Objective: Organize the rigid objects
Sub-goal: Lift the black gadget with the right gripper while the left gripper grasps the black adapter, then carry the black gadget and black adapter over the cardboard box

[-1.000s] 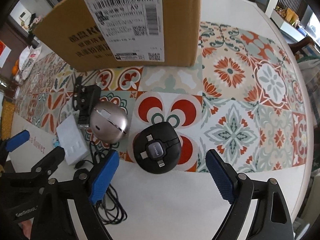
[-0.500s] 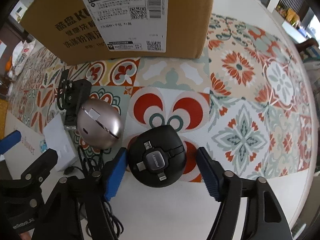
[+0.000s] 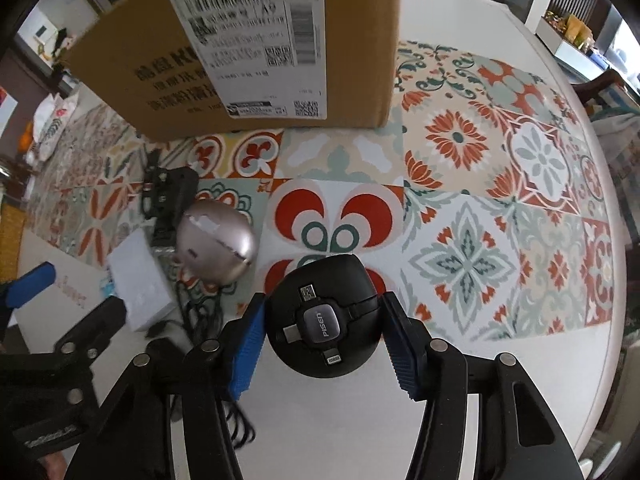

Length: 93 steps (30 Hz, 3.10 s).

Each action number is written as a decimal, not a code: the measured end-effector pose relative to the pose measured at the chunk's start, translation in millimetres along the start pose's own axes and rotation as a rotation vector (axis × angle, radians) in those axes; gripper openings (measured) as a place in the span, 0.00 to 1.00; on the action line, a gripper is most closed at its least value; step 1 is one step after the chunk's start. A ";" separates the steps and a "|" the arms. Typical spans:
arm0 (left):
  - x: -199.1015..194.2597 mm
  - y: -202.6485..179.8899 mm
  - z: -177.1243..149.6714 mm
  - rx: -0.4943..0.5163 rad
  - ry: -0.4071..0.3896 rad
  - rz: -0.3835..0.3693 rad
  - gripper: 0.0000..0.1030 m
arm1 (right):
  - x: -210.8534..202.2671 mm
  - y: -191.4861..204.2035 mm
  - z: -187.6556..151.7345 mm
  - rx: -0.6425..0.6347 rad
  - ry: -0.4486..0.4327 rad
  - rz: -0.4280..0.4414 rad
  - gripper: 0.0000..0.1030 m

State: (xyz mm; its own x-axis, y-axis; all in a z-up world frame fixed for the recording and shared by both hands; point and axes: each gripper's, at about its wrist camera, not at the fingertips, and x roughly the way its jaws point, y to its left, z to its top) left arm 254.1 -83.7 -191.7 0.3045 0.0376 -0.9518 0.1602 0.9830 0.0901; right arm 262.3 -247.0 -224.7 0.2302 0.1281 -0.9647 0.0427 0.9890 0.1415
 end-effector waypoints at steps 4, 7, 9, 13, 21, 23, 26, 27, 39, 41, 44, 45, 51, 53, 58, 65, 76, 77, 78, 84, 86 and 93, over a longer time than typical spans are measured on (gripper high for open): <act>-12.4 -1.2 -14.0 0.021 -0.013 -0.018 0.99 | -24.9 0.8 -11.8 0.003 -0.029 0.012 0.54; -18.5 -3.0 -23.7 0.035 -0.014 -0.037 0.99 | -40.6 0.7 -23.4 0.007 -0.044 0.026 0.54; -20.7 -5.7 -28.4 0.048 -0.015 -0.051 0.99 | -42.7 -0.3 -25.7 0.012 -0.043 0.033 0.54; -20.7 -11.9 -36.8 0.075 0.005 -0.114 0.95 | -47.4 -0.2 -39.2 0.022 -0.035 0.030 0.54; -14.5 -11.2 -45.7 0.104 0.053 -0.191 0.85 | -47.3 -6.6 -57.7 0.065 -0.024 0.041 0.54; -11.7 -14.2 -46.3 0.130 0.067 -0.192 0.82 | -46.9 -9.3 -60.7 0.083 -0.027 0.044 0.54; -7.6 -22.9 -48.1 0.176 0.082 -0.192 0.76 | -43.9 -11.9 -65.3 0.104 -0.021 0.050 0.54; -6.4 -25.8 -48.5 0.189 0.087 -0.195 0.76 | -42.4 -12.7 -66.8 0.111 -0.016 0.051 0.54; 21.4 -40.6 -45.4 0.241 0.135 -0.210 0.58 | -30.6 -16.0 -73.8 0.139 0.022 0.046 0.54; 26.1 -42.4 -44.9 0.242 0.144 -0.224 0.56 | -29.4 -15.6 -73.7 0.140 0.026 0.048 0.54; 31.6 -45.5 -45.2 0.248 0.147 -0.223 0.51 | -27.3 -15.0 -73.3 0.143 0.031 0.042 0.54; 34.2 -47.0 -45.0 0.248 0.152 -0.230 0.50 | -26.5 -14.9 -73.2 0.144 0.034 0.041 0.54; 43.4 -51.1 -44.7 0.253 0.151 -0.238 0.45 | -20.2 -15.1 -74.1 0.149 0.054 0.031 0.54; 42.7 -52.8 -43.5 0.260 0.139 -0.239 0.42 | -18.6 -14.9 -73.9 0.149 0.057 0.029 0.54; 38.6 -55.3 -43.5 0.257 0.120 -0.259 0.41 | -19.6 -13.1 -73.7 0.147 0.054 0.020 0.54; 17.7 -50.6 -47.6 0.243 0.049 -0.279 0.40 | -36.5 -9.9 -72.8 0.138 0.010 0.010 0.54; -19.5 -26.4 -41.3 0.165 -0.040 -0.275 0.40 | -73.3 -8.7 -72.9 0.116 -0.073 0.018 0.54; -23.3 -26.2 -39.6 0.159 -0.050 -0.274 0.40 | -76.6 -8.2 -72.3 0.111 -0.080 0.021 0.54; -26.8 -27.1 -38.1 0.154 -0.060 -0.272 0.40 | -79.0 -6.4 -71.6 0.106 -0.086 0.023 0.54; -55.6 -19.4 -25.8 0.129 -0.130 -0.262 0.40 | -98.1 0.9 -65.2 0.074 -0.141 0.035 0.54; -64.9 -17.1 -20.6 0.117 -0.156 -0.259 0.40 | -104.7 3.6 -62.1 0.066 -0.161 0.040 0.54; -92.1 -11.6 -6.1 0.099 -0.240 -0.244 0.40 | -133.2 10.8 -48.7 0.035 -0.250 0.052 0.54</act>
State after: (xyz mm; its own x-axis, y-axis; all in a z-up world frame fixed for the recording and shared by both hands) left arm 218.4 -97.4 -106.8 0.4565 -0.2510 -0.8536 0.3421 0.9351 -0.0920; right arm 184.7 -249.8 -105.6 0.4662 0.1519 -0.8716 0.0569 0.9780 0.2008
